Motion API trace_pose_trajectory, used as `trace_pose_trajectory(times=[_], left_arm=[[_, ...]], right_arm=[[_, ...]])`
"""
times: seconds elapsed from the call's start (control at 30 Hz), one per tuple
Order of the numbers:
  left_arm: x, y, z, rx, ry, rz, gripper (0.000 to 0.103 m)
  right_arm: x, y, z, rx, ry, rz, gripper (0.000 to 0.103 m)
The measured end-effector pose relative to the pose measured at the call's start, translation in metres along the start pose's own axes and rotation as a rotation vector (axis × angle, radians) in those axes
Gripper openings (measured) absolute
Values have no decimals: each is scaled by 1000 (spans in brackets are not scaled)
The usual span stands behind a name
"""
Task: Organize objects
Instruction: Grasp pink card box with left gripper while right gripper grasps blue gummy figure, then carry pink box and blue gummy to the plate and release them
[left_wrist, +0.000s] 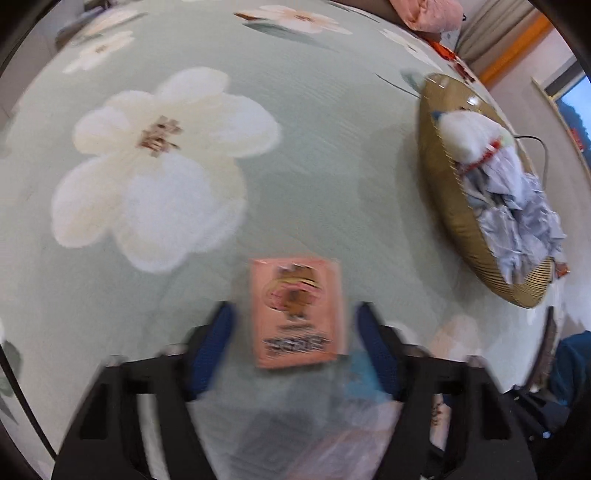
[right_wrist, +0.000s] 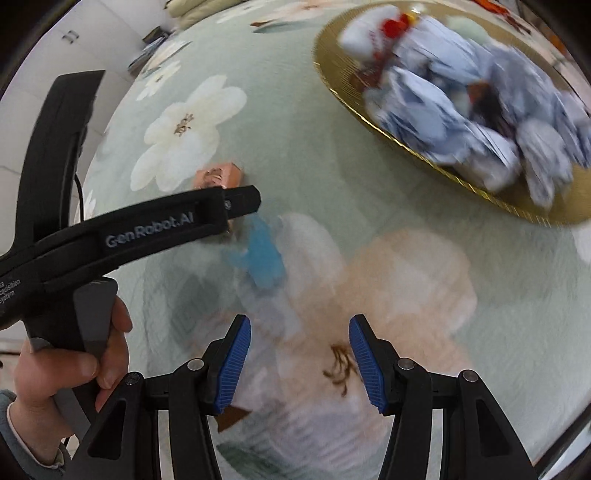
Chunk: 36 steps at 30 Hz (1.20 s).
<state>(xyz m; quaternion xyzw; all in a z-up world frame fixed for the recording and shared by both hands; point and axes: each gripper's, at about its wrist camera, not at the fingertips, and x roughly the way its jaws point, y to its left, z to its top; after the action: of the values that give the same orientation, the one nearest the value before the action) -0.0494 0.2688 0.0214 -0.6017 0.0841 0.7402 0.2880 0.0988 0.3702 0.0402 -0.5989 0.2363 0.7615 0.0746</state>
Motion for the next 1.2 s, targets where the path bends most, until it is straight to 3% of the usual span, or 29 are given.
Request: trace_pose_trajectory(times=[0.07,0.23,0.57,0.63,0.67,0.73,1.2], left_arm=[[-2,10,0,-10,-6,-15,39],[-4,21,2,-20,3,-27,39],[-1,21,5,7,-10,-5,39],[-4,26,1,13,-15,-1,39],[-5,26,1,14,-18,-1,39],[-6,27,-1,10,-23,-2,39],[-42,26,-39,-3,-12,-37,38]], right_arm=[[4,5,6,-26,-7,2,54],[17,17,21,-59,-21,28,54],[38,36,32,-176,-35,-44,54],[39,40,33,-192,-48,-66,47],[39,41,33,-200,-53,-72,37],[38,43,33,-216,-62,-79,36],[3,21,-8,-133,-39,-48,36]])
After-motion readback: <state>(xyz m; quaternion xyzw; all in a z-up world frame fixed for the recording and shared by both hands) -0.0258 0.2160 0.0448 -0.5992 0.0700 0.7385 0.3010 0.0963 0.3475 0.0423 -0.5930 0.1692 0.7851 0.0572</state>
